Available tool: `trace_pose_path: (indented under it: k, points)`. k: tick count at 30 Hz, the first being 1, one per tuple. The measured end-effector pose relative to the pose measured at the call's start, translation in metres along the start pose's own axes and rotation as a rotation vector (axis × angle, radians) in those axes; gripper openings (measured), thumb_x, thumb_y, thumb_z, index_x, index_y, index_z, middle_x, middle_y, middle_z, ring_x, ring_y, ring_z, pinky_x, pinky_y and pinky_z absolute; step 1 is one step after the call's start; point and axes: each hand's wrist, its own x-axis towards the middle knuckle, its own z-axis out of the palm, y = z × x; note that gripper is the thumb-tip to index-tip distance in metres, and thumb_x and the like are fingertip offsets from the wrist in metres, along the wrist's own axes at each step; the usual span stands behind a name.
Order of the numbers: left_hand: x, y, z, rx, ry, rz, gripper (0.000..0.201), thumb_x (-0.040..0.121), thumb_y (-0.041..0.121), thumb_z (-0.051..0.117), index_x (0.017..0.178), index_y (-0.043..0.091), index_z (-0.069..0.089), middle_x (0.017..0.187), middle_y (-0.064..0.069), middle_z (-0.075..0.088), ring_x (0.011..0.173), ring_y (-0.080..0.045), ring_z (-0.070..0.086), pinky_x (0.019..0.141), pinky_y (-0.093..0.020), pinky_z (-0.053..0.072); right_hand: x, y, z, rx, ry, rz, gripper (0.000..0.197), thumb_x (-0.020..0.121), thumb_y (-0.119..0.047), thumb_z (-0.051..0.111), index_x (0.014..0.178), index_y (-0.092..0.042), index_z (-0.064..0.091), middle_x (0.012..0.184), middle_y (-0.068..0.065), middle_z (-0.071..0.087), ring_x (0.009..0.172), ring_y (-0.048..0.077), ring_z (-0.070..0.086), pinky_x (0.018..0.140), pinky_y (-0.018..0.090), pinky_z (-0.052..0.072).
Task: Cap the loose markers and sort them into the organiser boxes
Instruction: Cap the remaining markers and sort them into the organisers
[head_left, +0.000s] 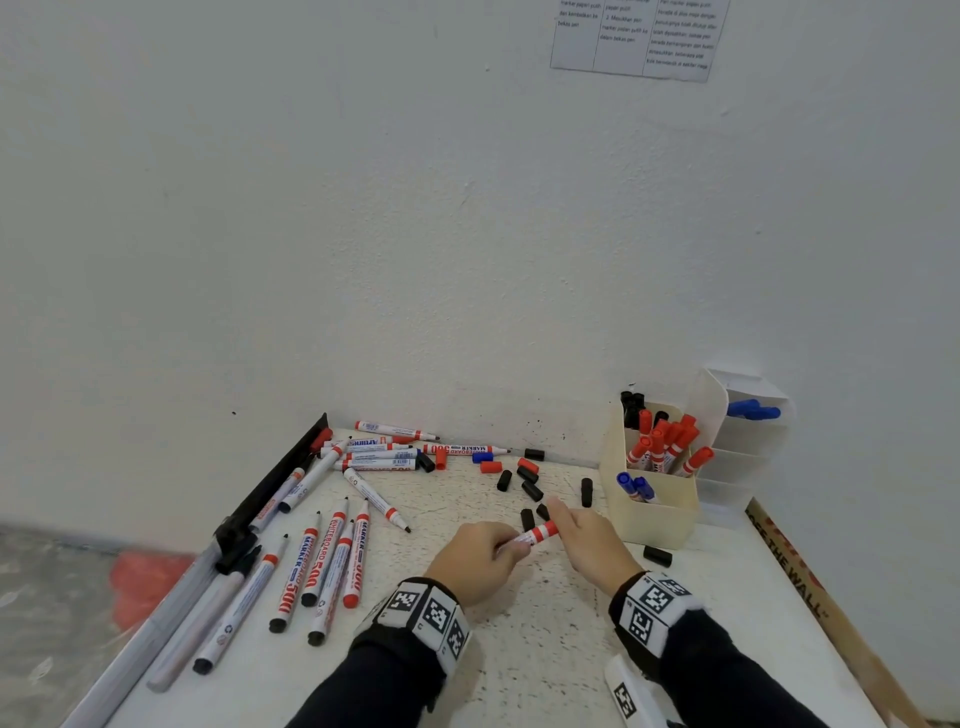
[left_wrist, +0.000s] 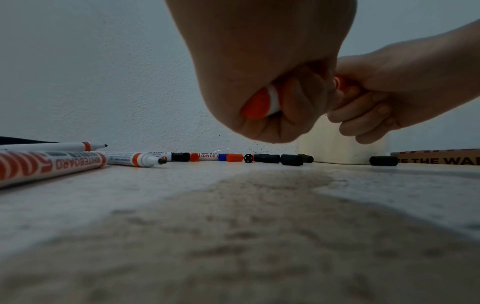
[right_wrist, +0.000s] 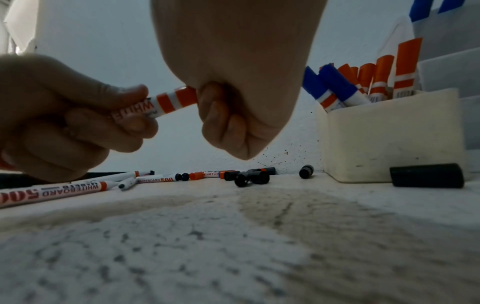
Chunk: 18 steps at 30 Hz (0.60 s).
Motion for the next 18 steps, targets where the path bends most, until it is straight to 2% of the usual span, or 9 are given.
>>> trace_pose_path:
  k: [5,9,11,12,14,15,16,17,18]
  points:
    - [-0.002,0.001,-0.003,-0.336,-0.196,-0.178,0.036,0.097,0.037,0.042,0.07,0.018,0.055,0.055,0.007,0.043,0.035,-0.004,0.031,0.04,-0.017,0.027,-0.007,0.006,0.002,0.108,-0.067,-0.082,0.04,0.099,-0.036,0.03,0.064,-0.02,0.041,0.057,-0.003,0.035,0.054,0.011,0.033,0.054,0.022,0.029]
    - [-0.002,0.003,-0.001,-0.482,-0.147,-0.199,0.036,0.096,0.037,0.044,0.067,0.018,0.055,0.05,0.007,0.041,0.034,-0.004,0.029,0.038,-0.017,0.025,-0.006,0.003,-0.008,0.059,-0.12,-0.186,0.034,0.099,-0.036,0.031,0.074,-0.019,0.045,0.061,-0.003,0.039,0.053,0.008,0.035,0.055,0.021,0.031]
    - [-0.001,0.006,0.0,-0.451,-0.076,-0.166,0.034,0.095,0.039,0.045,0.071,0.02,0.059,0.058,0.004,0.05,0.047,-0.007,0.041,0.05,-0.02,0.037,-0.004,0.0,-0.015,-0.011,-0.125,-0.233,0.032,0.099,-0.036,0.031,0.073,-0.021,0.044,0.064,-0.004,0.039,0.055,0.008,0.036,0.056,0.021,0.03]
    - [-0.001,0.008,0.0,-0.371,-0.026,-0.146,0.035,0.095,0.042,0.043,0.074,0.021,0.061,0.068,0.002,0.056,0.06,-0.01,0.048,0.064,-0.025,0.043,-0.002,-0.002,-0.018,-0.045,-0.114,-0.248,0.032,0.099,-0.035,0.031,0.072,-0.023,0.043,0.064,-0.004,0.039,0.056,0.008,0.036,0.056,0.02,0.03]
    - [0.001,0.003,0.001,0.02,0.109,-0.163,0.041,0.098,0.044,0.03,0.088,0.019,0.062,0.096,-0.003,0.061,0.09,-0.015,0.054,0.089,-0.035,0.043,-0.001,-0.006,-0.025,-0.076,-0.052,-0.27,0.032,0.099,-0.035,0.032,0.07,-0.025,0.042,0.062,-0.006,0.039,0.054,0.007,0.036,0.052,0.017,0.03]
    - [0.002,0.0,0.0,0.203,0.176,-0.218,0.044,0.1,0.042,0.024,0.103,0.017,0.06,0.115,-0.006,0.058,0.11,-0.018,0.05,0.1,-0.038,0.037,0.0,-0.008,-0.028,-0.072,-0.012,-0.275,0.032,0.099,-0.035,0.033,0.07,-0.026,0.043,0.06,-0.007,0.039,0.052,0.007,0.035,0.05,0.017,0.031]
    - [0.003,-0.004,-0.001,0.288,0.224,-0.315,0.046,0.1,0.041,0.02,0.122,0.015,0.052,0.135,-0.011,0.047,0.129,-0.023,0.039,0.109,-0.04,0.028,0.001,-0.01,-0.031,-0.058,0.022,-0.277,0.031,0.098,-0.036,0.033,0.071,-0.026,0.044,0.059,-0.007,0.038,0.051,0.007,0.034,0.047,0.017,0.03]
    - [0.003,-0.007,-0.002,0.303,0.219,-0.441,0.052,0.1,0.042,0.019,0.138,0.013,0.038,0.15,-0.016,0.028,0.141,-0.027,0.021,0.115,-0.042,0.018,0.002,-0.011,-0.034,-0.044,0.046,-0.284,0.03,0.098,-0.037,0.034,0.071,-0.026,0.044,0.059,-0.006,0.039,0.05,0.008,0.033,0.047,0.017,0.028]
    - [0.002,-0.009,-0.003,0.273,0.189,-0.55,0.059,0.099,0.044,0.019,0.147,0.01,0.022,0.155,-0.018,0.009,0.145,-0.03,0.006,0.117,-0.042,0.008,0.003,-0.012,-0.037,-0.041,0.062,-0.297,0.03,0.097,-0.038,0.035,0.072,-0.025,0.045,0.059,-0.005,0.039,0.05,0.008,0.033,0.047,0.018,0.028]
